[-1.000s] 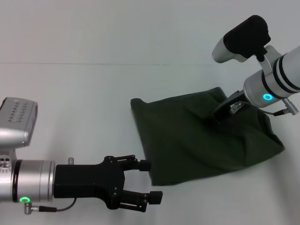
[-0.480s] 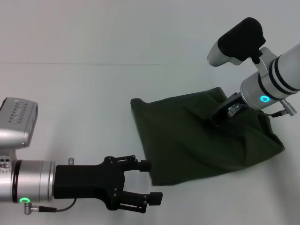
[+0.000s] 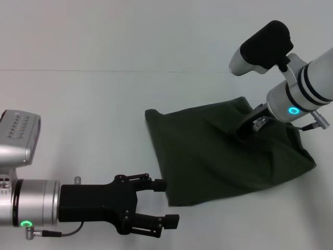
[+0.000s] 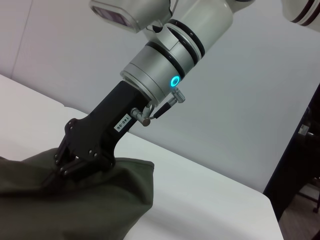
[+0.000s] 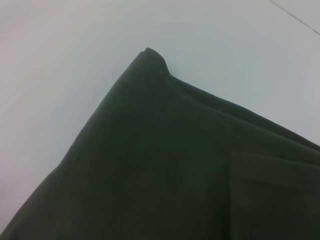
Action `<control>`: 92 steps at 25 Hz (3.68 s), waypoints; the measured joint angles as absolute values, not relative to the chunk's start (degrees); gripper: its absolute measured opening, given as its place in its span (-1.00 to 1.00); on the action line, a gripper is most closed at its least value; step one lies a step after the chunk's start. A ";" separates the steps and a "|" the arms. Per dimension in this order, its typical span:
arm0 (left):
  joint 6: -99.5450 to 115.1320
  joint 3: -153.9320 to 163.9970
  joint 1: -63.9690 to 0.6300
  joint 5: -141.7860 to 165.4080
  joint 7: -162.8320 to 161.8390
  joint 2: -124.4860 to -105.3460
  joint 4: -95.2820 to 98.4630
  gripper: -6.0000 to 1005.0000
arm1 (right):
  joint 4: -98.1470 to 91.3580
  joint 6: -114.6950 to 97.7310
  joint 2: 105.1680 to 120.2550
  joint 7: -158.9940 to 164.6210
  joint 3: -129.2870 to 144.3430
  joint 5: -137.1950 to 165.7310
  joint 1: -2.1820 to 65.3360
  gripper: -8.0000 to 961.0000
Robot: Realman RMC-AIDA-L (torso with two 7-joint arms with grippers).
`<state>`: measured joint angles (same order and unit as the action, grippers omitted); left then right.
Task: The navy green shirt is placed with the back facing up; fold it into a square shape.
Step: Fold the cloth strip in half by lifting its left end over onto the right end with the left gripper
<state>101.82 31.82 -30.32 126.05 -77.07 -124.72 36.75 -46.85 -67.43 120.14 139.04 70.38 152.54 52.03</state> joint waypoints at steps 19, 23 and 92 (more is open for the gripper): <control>101.70 31.75 -30.31 126.03 -77.22 -124.72 37.09 0.87 | -52.13 -66.24 119.75 144.27 56.97 144.85 43.47 -0.96; 101.73 31.71 -30.25 126.03 -77.30 -124.71 37.09 0.87 | -52.20 -65.26 119.62 141.23 52.32 137.54 39.52 -0.96; 102.93 30.41 -31.64 121.81 -93.47 -124.36 35.25 0.87 | -17.72 -66.11 120.26 58.95 40.01 104.66 33.14 0.61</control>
<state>102.93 30.41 -31.64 121.81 -93.47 -124.36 35.25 -17.72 -66.11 120.26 58.96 40.01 104.66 33.14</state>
